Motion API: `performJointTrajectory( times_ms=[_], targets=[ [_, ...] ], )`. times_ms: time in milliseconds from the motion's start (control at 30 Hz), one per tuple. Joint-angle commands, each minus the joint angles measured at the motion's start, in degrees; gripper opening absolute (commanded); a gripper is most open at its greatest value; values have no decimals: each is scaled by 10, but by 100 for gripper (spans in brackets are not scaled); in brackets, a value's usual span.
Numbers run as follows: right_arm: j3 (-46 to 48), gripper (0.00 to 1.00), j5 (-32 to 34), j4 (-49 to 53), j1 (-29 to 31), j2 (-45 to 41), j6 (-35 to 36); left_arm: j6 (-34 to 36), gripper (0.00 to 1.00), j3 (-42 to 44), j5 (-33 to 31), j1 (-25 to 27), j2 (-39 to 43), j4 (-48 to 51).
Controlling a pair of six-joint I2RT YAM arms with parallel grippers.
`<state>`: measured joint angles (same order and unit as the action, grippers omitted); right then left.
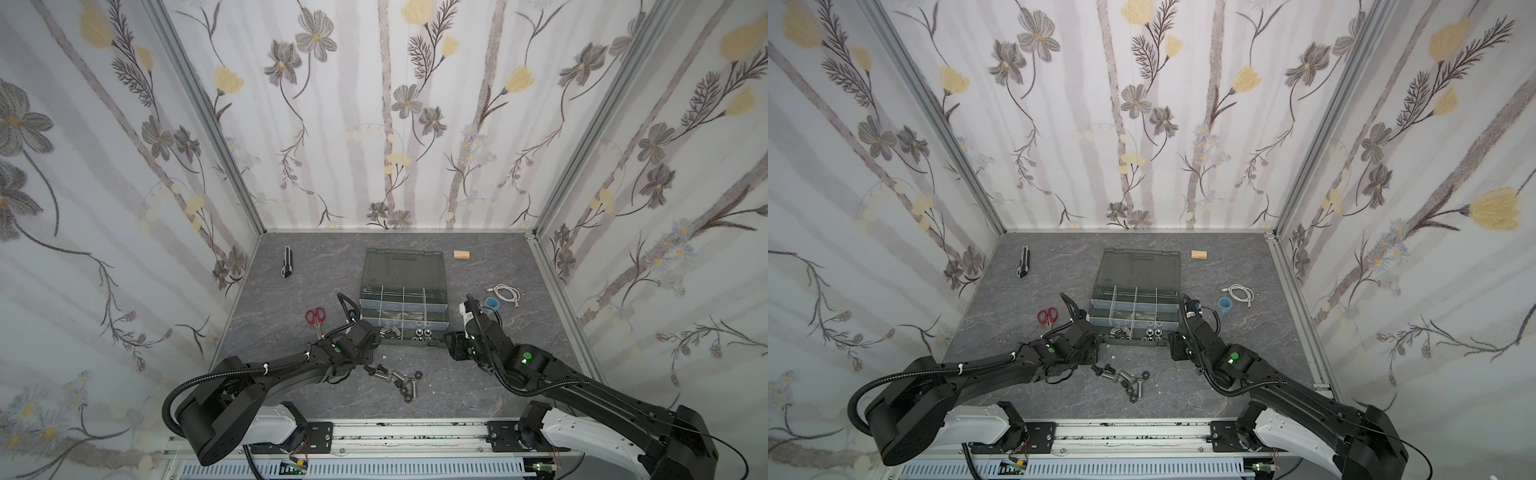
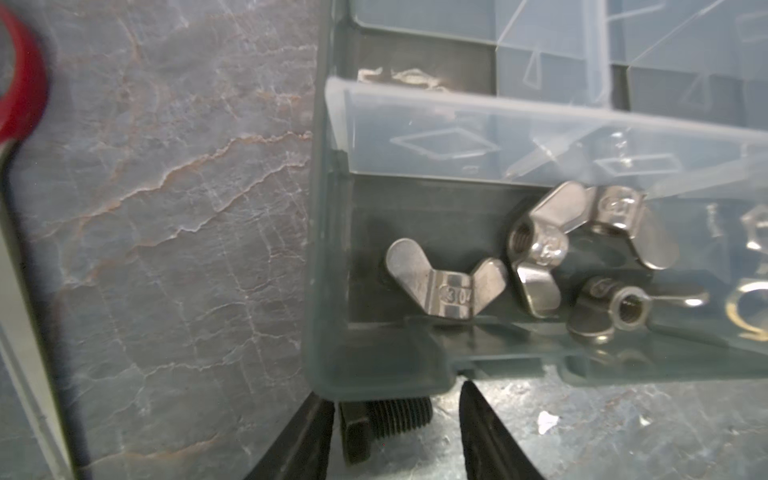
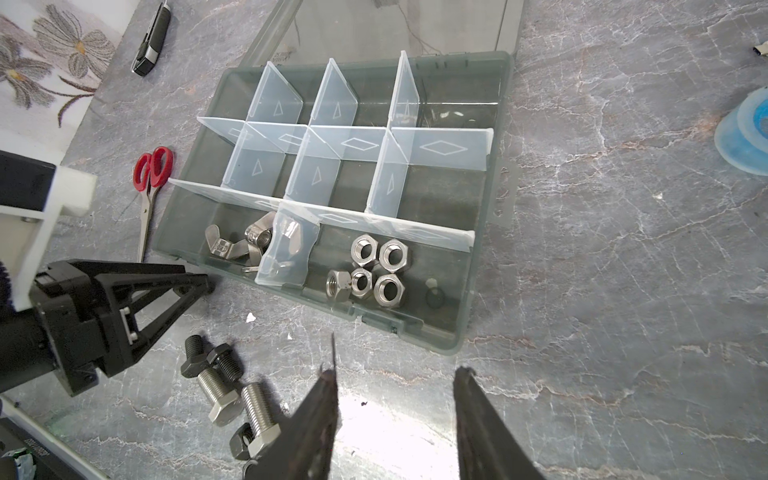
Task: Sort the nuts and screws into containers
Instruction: 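Close the left gripper on the black bolt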
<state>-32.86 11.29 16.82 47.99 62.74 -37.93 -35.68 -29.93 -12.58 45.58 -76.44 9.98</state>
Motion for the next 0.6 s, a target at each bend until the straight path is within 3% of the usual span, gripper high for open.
performJointTrajectory(
  times_ms=[0,133,367,567],
  targets=[
    [4,46,8,-23,0,-6,-10,0,50,-10,-7,4,-18,12],
    [10,46,13,-23,-2,-15,-12,-7,49,-17,-23,14,-28,29],
    [11,46,14,-24,-2,-12,-14,-5,34,-27,-35,26,-44,39],
    [12,46,13,-23,-3,-14,-13,5,32,-42,-15,33,-30,43]
  ],
)
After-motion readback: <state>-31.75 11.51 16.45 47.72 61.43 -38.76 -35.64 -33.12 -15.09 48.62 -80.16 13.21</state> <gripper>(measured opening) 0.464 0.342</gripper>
